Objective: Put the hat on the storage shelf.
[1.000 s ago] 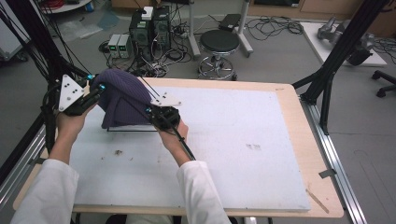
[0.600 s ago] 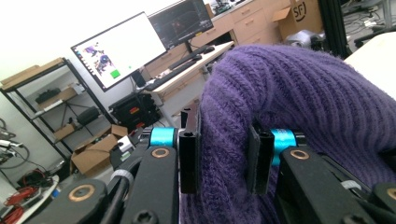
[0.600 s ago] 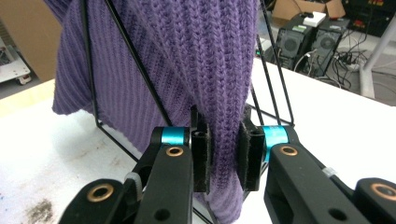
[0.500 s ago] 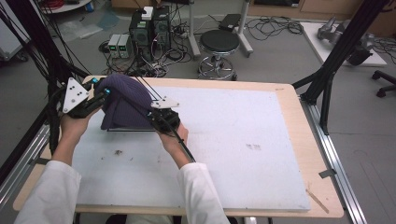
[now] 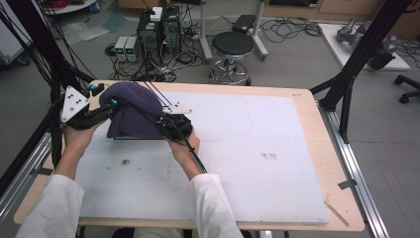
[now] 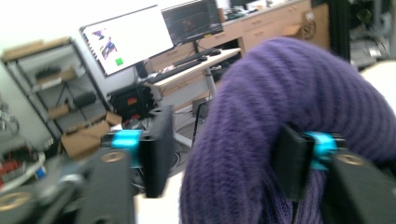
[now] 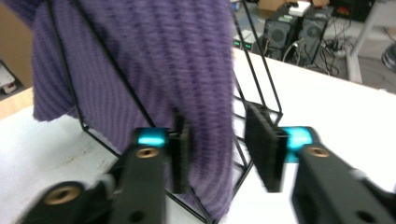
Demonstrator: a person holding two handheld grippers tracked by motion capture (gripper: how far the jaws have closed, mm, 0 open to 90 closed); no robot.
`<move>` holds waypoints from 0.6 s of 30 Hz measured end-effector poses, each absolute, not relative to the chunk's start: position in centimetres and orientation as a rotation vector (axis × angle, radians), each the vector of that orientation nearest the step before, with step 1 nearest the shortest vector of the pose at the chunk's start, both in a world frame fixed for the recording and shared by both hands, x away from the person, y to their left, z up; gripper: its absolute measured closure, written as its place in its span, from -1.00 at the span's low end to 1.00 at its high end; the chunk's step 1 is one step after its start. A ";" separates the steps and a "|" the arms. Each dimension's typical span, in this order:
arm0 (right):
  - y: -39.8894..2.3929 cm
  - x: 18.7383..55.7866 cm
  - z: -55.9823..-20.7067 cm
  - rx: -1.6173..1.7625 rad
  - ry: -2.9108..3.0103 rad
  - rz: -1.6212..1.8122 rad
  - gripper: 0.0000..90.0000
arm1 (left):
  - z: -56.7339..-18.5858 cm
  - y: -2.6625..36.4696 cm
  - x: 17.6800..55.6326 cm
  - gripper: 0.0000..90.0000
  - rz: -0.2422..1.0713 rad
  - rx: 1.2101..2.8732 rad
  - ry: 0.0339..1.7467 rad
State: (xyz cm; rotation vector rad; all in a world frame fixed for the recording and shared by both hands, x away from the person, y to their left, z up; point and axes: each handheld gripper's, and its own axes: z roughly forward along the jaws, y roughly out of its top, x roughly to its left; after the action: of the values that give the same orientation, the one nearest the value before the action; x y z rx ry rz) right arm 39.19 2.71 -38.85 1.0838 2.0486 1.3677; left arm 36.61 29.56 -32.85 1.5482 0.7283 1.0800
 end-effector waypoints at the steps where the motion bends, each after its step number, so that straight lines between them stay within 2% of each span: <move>1: 2.6 39.3 -38.9 1.102 2.055 1.376 0.25 | -32.8 29.6 36.6 -0.11 1.080 1.548 0.728; 7: 1.9 39.4 -38.5 1.112 2.070 1.421 -0.22 | -33.2 30.1 36.2 -0.24 1.033 1.491 0.749; 8: 1.9 39.4 -38.5 1.112 2.070 1.421 -0.22 | -33.3 30.3 36.1 -0.24 1.030 1.483 0.746; 11: 1.4 39.2 -38.3 1.073 2.057 1.476 -0.48 | -33.7 30.6 35.6 -0.27 1.012 1.445 0.725; 18: 0.6 38.7 -37.9 1.050 2.034 1.537 -0.54 | -34.0 30.4 34.9 -0.30 0.966 1.474 0.689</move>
State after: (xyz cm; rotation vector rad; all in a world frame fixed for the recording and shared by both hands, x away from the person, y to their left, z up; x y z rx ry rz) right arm 38.69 0.59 -37.90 1.0498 2.0339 1.5367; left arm 34.93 30.40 -34.05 1.4744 0.6891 0.9663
